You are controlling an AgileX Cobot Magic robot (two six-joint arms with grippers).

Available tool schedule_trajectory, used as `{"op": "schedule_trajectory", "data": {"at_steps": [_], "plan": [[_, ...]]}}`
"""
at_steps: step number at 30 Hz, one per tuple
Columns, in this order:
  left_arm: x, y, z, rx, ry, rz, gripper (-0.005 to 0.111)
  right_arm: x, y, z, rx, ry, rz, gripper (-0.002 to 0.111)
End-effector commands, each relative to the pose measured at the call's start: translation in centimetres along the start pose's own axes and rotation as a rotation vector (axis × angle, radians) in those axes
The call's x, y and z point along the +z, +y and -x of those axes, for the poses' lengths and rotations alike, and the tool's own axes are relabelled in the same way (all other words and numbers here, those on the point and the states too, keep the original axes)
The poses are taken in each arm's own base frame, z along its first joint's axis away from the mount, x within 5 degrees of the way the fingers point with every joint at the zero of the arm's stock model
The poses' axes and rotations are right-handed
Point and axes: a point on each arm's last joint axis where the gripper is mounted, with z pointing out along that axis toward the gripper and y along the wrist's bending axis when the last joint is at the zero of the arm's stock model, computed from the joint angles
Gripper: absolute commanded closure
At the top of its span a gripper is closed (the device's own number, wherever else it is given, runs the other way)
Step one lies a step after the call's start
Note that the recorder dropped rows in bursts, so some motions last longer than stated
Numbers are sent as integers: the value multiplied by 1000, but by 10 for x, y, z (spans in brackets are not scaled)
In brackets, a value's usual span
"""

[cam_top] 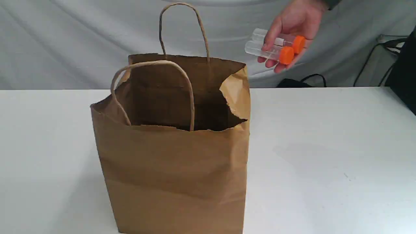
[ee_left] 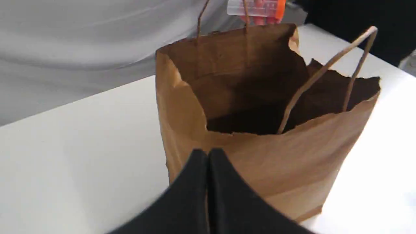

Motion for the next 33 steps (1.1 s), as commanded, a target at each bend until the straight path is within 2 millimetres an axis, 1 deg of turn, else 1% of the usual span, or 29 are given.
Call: {"op": "schedule_trajectory", "data": {"at_steps": [1, 5, 8, 10, 11, 12, 13, 15, 18, 20, 27, 29, 31, 33], "plan": [[13, 6, 23, 79, 56, -95, 107, 0, -1, -1, -23, 0, -7, 108], [37, 13, 43, 57, 91, -241, 105, 0, -1, -1, -23, 0, -7, 108], [54, 14, 47, 66, 111, -383, 100, 0, -1, -1, -23, 0, -7, 108], [66, 15, 48, 88, 117, -483, 93, 0, -1, -1, -23, 0, -7, 108], [72, 15, 48, 102, 125, -529, 87, 0, -1, -1, -23, 0, -7, 108], [78, 14, 48, 112, 131, -550, 81, 0, -1, -1, -23, 0, -7, 108], [83, 14, 48, 126, 141, -565, 78, 0, -1, -1, -23, 0, -7, 108], [91, 9, 46, 168, 149, -602, 65, 0, -1, -1, -23, 0, -7, 108], [99, 2, 47, 229, 138, -596, 47, 0, -1, -1, -23, 0, -7, 108], [103, -1, 49, 250, 123, -564, 44, 0, -1, -1, -23, 0, -7, 108], [111, -18, 56, 308, 54, -536, 44, 0, -1, -1, -23, 0, -7, 108], [113, -20, 57, 313, 41, -525, 46, 0, -1, -1, -23, 0, -7, 108], [114, -20, 57, 327, 39, -507, 56, 0, -1, -1, -23, 0, -7, 108], [114, -19, 56, 344, 51, -499, 73, 0, -1, -1, -23, 0, -7, 108]]}}
